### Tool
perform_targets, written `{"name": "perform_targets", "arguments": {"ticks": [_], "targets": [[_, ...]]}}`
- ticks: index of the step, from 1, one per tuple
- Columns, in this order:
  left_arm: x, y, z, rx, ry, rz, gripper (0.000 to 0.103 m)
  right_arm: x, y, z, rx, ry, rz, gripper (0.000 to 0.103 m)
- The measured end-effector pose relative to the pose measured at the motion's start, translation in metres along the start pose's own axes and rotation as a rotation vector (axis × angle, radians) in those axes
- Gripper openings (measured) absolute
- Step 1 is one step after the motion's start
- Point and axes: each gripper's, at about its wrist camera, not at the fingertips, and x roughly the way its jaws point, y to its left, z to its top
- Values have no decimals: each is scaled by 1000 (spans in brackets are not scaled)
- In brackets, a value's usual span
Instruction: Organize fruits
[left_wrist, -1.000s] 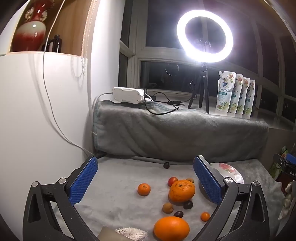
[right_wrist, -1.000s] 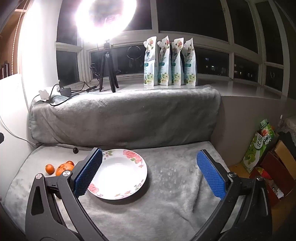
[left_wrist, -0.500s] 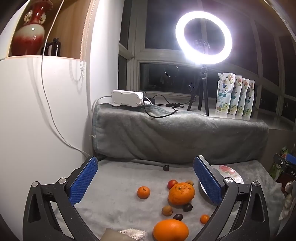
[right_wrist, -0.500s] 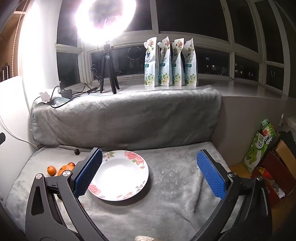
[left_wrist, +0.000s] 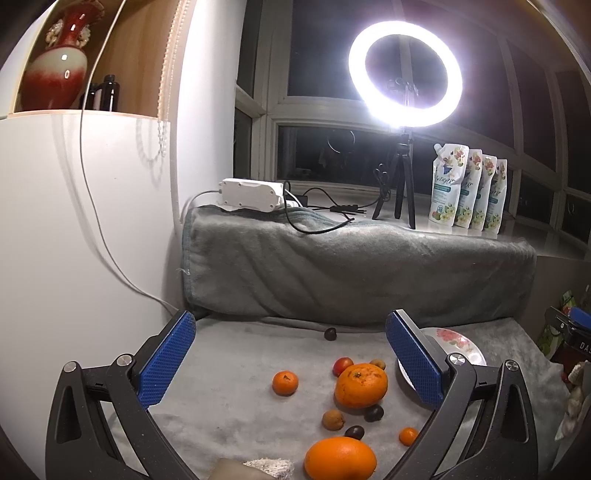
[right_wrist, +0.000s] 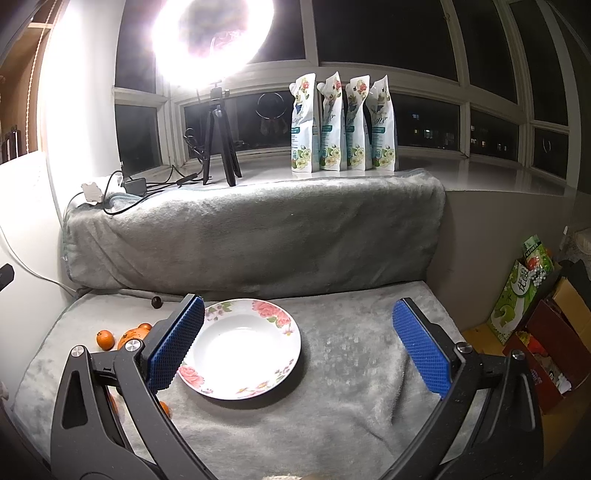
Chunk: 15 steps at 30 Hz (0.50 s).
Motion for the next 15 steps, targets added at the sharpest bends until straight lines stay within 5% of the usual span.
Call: {"name": "perform_targets", "arguments": {"ticks": [15], "targets": [[1,-2,2,-1,-1,3,102,-1,2,1,-4,0,5,103]]}}
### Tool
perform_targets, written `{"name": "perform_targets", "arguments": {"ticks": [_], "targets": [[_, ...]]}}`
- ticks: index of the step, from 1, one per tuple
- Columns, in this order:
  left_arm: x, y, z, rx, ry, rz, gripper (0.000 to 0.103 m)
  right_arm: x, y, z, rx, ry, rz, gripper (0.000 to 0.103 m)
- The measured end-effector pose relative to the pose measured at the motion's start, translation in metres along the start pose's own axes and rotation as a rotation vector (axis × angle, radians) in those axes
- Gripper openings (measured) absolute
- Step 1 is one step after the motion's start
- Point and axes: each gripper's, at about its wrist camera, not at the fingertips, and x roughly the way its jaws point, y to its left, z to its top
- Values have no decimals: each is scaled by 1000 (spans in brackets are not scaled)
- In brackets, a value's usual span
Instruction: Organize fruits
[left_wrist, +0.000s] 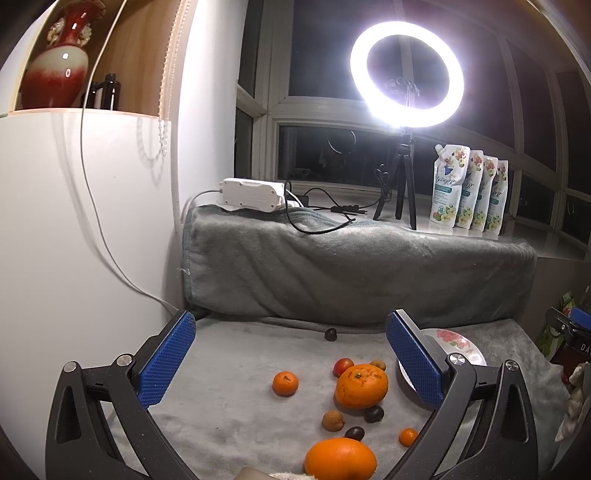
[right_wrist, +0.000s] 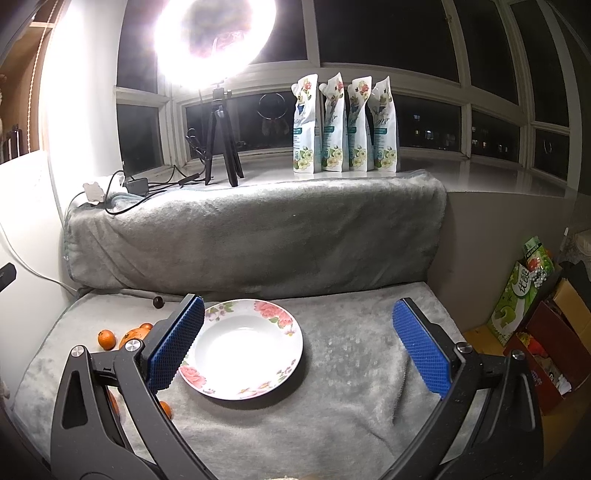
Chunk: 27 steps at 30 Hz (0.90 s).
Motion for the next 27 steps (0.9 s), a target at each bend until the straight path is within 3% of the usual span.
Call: {"name": "perform_targets", "arguments": {"ticks": [27], "targets": [[0,0,-2,-1,-2,-3,102,2,1,-2,1,7,16,103]]}}
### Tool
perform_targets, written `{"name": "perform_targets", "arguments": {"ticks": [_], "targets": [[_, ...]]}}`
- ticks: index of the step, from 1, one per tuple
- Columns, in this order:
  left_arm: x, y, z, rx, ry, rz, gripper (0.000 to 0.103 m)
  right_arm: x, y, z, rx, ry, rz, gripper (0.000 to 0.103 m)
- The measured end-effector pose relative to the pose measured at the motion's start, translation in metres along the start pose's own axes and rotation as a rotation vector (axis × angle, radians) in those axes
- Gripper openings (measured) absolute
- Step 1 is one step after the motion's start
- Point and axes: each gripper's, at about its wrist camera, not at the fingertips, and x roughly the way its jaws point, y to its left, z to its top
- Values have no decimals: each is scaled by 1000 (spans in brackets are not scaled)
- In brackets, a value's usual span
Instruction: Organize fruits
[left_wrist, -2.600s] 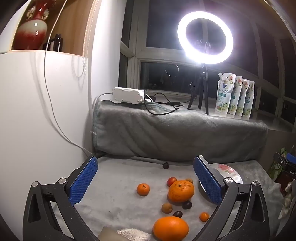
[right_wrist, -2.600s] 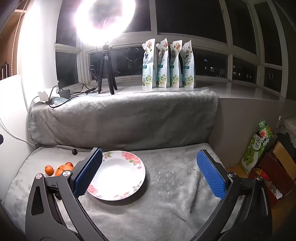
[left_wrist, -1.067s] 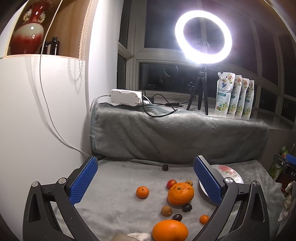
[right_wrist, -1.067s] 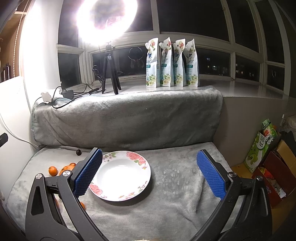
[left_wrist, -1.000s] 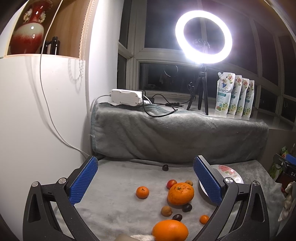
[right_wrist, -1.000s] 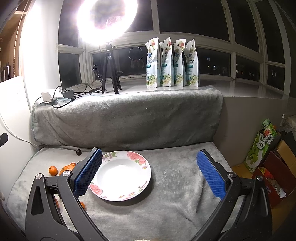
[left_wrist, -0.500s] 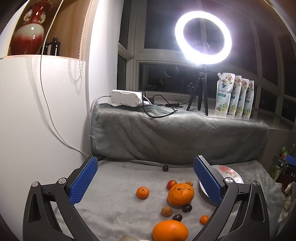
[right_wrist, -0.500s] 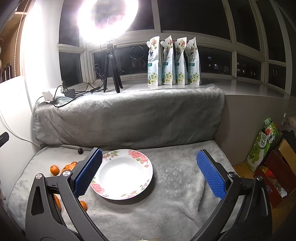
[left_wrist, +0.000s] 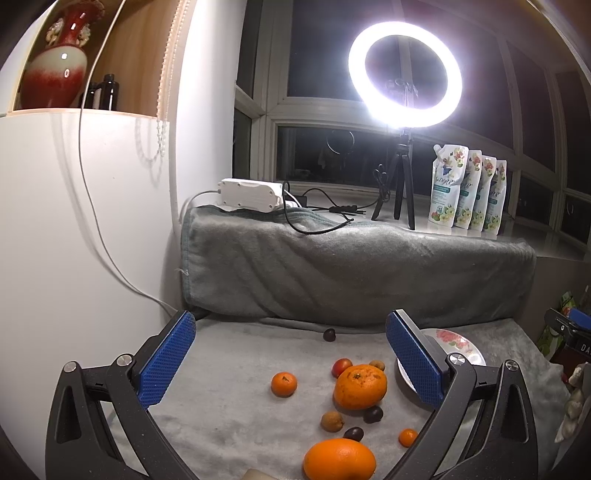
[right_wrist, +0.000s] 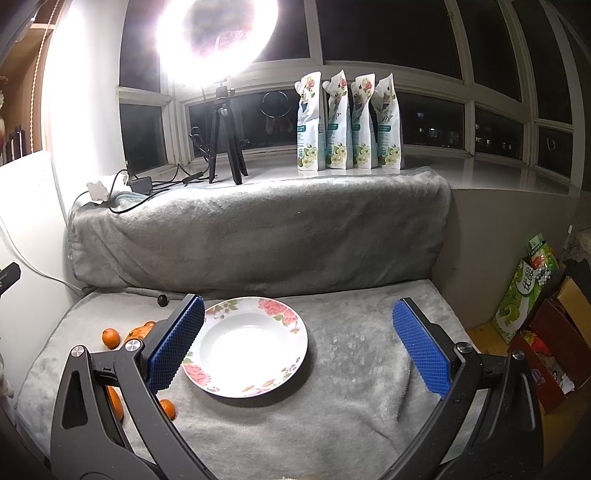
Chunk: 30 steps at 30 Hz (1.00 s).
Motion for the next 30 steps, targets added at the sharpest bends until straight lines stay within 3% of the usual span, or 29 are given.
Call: {"name": "perform_targets", "arguments": {"ticks": [16,26,30], "targets": [[19,5,-9,-22,55,-41,102,14,9,-2,-28,25,58,103],[44,10,-30,-60,165,-112,97,55,43,0,-97,158,273,103],[55,7,-40,-68,220,-156,96,80,62,-4,-130,242,361,96]]}}
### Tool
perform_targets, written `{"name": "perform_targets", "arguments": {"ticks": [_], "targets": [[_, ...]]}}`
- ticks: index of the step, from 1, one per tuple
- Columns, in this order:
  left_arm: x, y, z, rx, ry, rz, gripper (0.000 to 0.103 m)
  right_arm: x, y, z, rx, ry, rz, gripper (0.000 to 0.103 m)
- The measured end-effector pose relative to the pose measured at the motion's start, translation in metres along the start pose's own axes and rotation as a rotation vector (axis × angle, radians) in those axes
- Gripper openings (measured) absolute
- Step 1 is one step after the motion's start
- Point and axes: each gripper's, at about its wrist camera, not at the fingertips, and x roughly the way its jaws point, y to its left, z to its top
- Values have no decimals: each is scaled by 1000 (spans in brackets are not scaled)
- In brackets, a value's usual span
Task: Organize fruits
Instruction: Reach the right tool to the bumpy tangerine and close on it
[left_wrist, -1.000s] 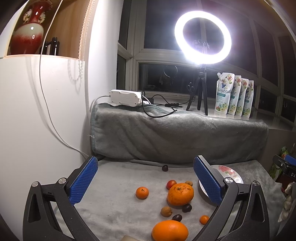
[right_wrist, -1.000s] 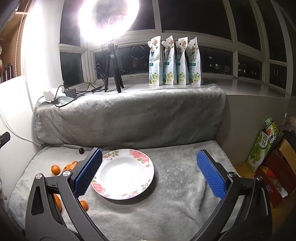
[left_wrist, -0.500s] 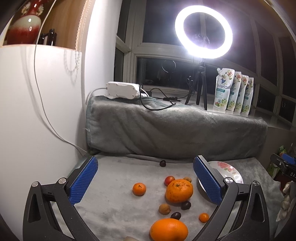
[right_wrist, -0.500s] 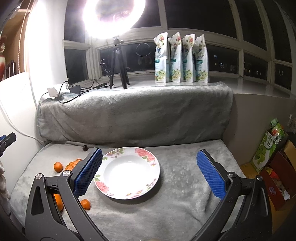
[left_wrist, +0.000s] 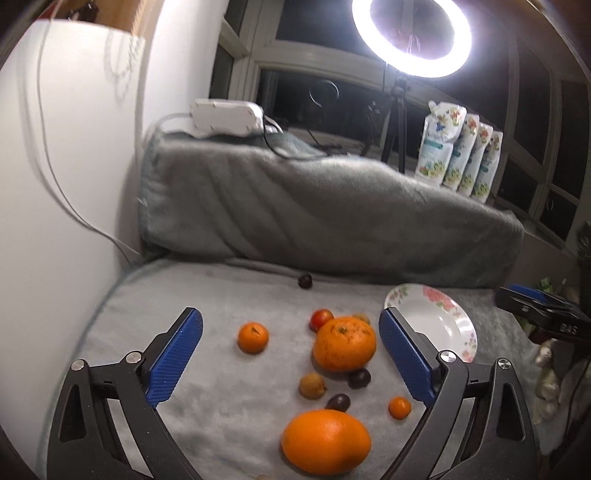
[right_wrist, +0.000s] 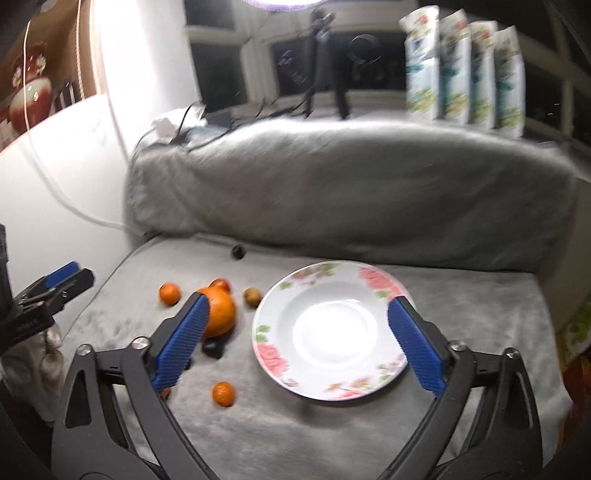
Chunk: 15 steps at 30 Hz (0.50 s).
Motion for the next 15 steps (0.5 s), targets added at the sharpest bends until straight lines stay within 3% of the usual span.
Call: {"name": "perform_targets", "arguments": {"ticks": [12,15], "targets": [[55,-3,-19,-62,225,-190,81,89,8,16,109,269,301,73],[66,-4,-22,-69,267,-216,79,104,13,18,113,312,325,71]]}}
